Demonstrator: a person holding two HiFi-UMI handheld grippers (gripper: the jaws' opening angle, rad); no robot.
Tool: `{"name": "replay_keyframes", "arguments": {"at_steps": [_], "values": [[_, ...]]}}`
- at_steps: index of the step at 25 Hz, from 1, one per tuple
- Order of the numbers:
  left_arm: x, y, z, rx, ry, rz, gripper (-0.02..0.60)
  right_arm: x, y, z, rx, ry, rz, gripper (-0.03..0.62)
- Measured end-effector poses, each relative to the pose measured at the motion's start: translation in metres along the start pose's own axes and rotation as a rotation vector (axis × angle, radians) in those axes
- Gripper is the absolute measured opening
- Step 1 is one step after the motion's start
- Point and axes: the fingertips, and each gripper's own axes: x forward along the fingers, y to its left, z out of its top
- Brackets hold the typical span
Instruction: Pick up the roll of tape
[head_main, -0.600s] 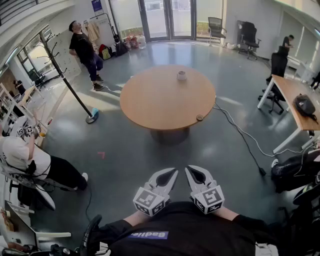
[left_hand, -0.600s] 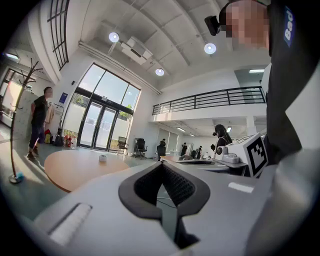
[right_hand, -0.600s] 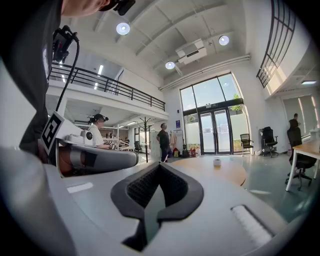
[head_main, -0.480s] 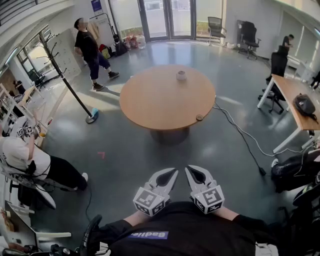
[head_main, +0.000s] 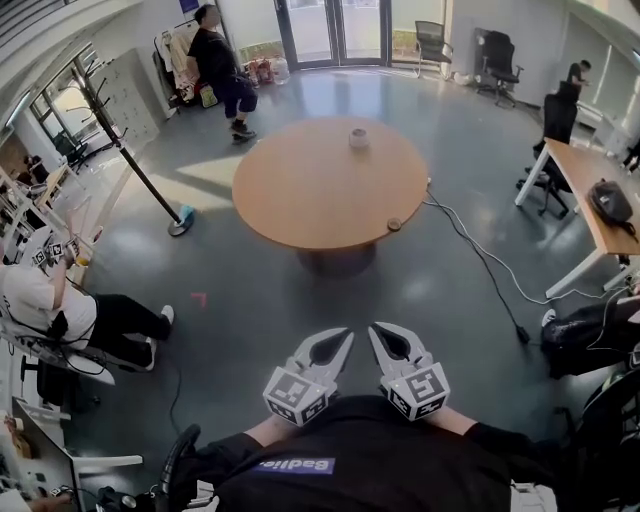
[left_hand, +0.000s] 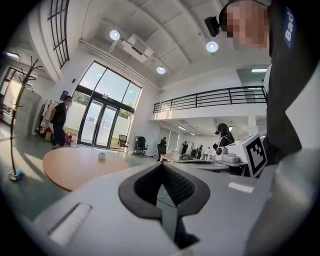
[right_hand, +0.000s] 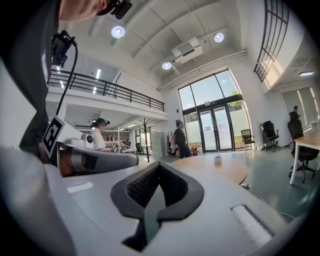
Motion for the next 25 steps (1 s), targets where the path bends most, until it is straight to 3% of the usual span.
{"name": "replay_keyframes", "arguments": {"at_steps": [17, 25], "values": [[0.092, -0.046, -0.012, 0.021, 0.048, 0.04, 0.019, -0.041, -0.099, -0.01, 0.058, -0.01, 0.036, 0.002], [0.128, -0.004, -0.011, 0.009, 0.038, -0.005, 0.018, -0.006, -0.138, -0.015, 0.064, 0.009, -0.02, 0.002]]}}
